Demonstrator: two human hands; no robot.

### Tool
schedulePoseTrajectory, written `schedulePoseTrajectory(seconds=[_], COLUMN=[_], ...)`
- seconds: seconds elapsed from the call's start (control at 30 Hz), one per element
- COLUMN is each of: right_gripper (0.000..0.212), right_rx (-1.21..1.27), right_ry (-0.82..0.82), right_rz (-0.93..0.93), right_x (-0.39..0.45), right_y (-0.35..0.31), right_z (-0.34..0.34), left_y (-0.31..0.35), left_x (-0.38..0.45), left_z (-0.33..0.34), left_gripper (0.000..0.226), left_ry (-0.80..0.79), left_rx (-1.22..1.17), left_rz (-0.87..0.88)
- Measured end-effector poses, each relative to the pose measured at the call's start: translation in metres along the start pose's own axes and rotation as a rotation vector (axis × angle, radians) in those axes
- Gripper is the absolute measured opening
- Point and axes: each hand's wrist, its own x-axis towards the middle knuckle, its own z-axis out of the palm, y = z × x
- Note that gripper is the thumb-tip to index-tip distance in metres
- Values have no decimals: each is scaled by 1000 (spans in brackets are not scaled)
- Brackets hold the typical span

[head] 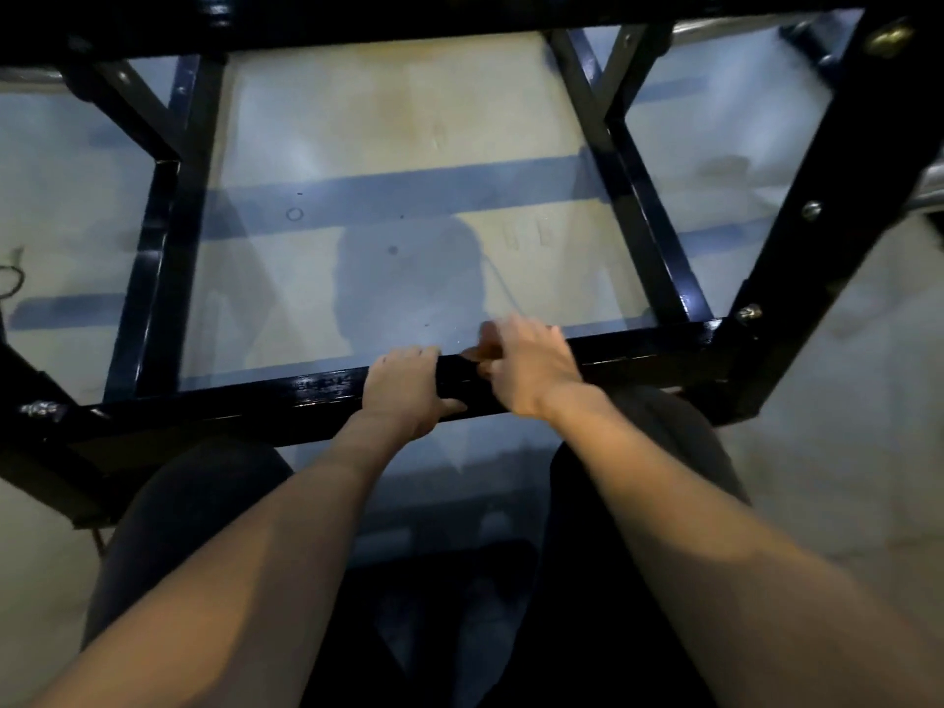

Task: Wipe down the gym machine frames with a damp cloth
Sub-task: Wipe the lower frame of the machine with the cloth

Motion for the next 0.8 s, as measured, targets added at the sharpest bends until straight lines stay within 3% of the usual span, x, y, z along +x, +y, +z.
schedulePoseTrajectory(seconds=[0.07,0.13,0.2,0.3,0.4,0.5,0.63,0.8], right_gripper=[59,61,55,47,47,37,46,47], right_rx=[-35,-28,-8,-27,-123,-131,-69,-46], right_ry=[-34,-84,-91,-14,105,207,121,202], right_rz=[-124,-125,24,392,620,483,190,470], right_x=[-7,-6,-3,-9,-16,-15,-20,-34], right_y=[-19,-2,38,109,122,87,81,155], right_z=[8,-3,-24,-56,-58,-42,-49,-75], left_y=[-4,-6,-6,-6,-8,-9,-6,-4], left_x=[4,9,11,12,12,9,11,11], left_z=[-1,-4,-7,-7,-8,-10,-12,-12], left_gripper=[50,49,54,57,54,52,51,50], left_ry=[-26,-78,-107,-112,-110,-122,-134,-144], left_rx=[-23,-38,-38,-42,-64,-61,-59,-59], left_rz=[10,17,14,21,31,24,9,-11])
